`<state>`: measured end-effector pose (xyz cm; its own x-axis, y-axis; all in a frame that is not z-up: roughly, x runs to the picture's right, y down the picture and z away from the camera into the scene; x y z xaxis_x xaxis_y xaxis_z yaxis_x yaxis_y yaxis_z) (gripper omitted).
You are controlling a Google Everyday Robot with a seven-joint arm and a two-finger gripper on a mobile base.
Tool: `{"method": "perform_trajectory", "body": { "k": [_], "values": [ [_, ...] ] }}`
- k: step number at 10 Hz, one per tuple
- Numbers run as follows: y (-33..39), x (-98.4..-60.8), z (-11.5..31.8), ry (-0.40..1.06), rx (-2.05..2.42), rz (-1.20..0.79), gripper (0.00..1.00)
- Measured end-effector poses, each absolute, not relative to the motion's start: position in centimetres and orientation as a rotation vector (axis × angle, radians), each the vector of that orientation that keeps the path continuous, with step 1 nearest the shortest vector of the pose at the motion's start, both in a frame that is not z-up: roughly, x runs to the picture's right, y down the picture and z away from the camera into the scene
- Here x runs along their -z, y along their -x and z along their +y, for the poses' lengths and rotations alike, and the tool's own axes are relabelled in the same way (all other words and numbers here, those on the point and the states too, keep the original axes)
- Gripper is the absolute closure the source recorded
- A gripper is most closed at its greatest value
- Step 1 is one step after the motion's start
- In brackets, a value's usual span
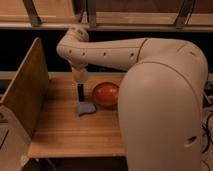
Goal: Place the ceramic cup over the eraser
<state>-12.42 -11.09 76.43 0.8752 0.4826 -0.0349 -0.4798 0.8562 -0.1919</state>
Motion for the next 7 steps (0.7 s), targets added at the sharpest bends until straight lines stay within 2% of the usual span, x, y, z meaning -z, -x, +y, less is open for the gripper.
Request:
{"method": "perform_trajectory", "body": {
  "k": [7],
  "values": [
    [12.4, -79.2, -9.5, 0.261, -0.561, -0.085, 1.0]
  ]
}}
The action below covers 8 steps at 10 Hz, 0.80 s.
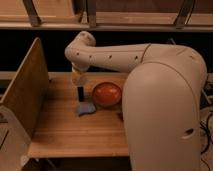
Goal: Place the ceramic cup over the eraser
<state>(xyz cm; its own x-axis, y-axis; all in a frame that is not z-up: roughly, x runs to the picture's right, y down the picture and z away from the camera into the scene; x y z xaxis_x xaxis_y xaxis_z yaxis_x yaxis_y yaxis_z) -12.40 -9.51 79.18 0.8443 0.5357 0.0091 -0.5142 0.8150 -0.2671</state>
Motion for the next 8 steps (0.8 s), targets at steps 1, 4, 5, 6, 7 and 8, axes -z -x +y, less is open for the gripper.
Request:
{"method": "perform_trajectory", "body": {
  "k": [1, 4, 5, 6, 7, 8],
  "values": [
    [12.2, -79.7, -9.3, 0.27, -0.568, -0.086, 1.0],
    [11.4, -82.3, -7.9, 0.324, -0.607, -0.087, 1.0],
    [11.3, -83.2, -7.4, 0.344, -0.618, -0.089, 1.0],
    [11.2, -84.5, -6.5, 0.373, -0.628, -0.09, 1.0],
    [11.2, -85.6, -5.9, 0.398, -0.637, -0.094, 1.0],
    [11.2, -86.7, -5.4, 0.422, -0.643, -0.1, 1.0]
  ]
}}
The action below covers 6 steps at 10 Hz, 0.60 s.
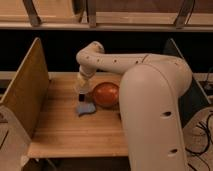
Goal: Place the ceramic cup over the eraser
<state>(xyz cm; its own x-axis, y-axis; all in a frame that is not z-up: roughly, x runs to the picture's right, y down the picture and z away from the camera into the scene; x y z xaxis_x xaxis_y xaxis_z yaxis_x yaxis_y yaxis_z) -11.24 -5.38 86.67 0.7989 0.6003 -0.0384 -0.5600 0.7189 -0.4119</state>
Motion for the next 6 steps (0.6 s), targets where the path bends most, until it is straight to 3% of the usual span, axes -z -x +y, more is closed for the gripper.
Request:
{"method": "perform_trajectory", "body": {
  "k": [6],
  "values": [
    [13.6, -89.4, -3.8, 0.512, -0.595, -0.13, 1.0]
  ]
}}
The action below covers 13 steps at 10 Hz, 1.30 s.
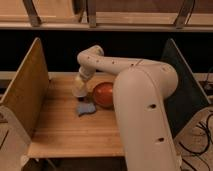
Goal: Place the ceramic cup over the eraser
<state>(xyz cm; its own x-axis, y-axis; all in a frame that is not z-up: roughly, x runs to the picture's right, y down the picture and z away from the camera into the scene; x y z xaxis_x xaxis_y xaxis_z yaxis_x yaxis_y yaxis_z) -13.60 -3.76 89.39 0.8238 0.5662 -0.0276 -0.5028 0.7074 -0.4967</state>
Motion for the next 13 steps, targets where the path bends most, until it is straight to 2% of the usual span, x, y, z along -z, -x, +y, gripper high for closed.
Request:
{"method": "perform_trajectory", "body": {
  "k": [4, 5, 9, 10, 13],
  "values": [
    [13.68, -89.49, -3.4, 0.515, -0.57, -0.115, 1.0],
    [13.75, -89.49, -3.39, 0.515, -0.569, -0.115, 0.96],
    [13.94, -89.46, -3.33, 0.516, -0.568, -0.117, 0.65],
    [13.98, -89.46, -3.33, 0.516, -0.567, -0.117, 0.53],
    [13.96, -89.46, -3.33, 0.516, -0.568, -0.117, 0.25]
  ]
}}
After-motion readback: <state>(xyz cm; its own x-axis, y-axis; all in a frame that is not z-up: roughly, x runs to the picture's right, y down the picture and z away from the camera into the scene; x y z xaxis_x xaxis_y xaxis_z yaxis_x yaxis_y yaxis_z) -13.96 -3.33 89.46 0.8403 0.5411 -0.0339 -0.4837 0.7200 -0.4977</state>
